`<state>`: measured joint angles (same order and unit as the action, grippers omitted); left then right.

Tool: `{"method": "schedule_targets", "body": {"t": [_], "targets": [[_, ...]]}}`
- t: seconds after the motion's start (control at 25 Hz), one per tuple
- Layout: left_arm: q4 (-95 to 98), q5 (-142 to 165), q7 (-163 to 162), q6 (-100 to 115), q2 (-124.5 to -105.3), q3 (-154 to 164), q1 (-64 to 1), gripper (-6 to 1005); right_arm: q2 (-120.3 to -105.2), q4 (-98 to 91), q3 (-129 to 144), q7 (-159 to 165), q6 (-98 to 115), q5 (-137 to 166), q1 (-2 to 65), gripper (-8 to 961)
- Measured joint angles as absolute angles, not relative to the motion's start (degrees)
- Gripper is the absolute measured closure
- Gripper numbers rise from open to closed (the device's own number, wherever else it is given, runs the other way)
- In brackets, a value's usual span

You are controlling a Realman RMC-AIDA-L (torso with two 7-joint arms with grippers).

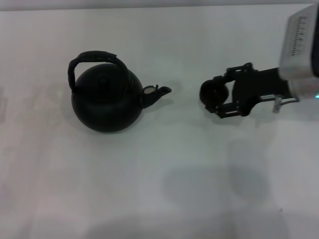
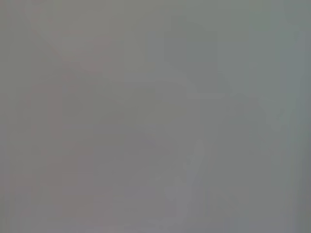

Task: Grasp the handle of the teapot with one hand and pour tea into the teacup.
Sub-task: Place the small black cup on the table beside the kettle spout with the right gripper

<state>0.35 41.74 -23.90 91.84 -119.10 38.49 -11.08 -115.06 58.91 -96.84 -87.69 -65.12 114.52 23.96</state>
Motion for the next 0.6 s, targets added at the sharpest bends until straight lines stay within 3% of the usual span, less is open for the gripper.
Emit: {"method": "schedule_targets", "body": {"t": [0.6], "targets": [[0.35, 41.74, -23.9, 92.3, -119.09, 38.58, -11.07, 381, -115.13, 58.29, -86.31, -84.72, -57.03, 116.05, 25.41, 203]]}}
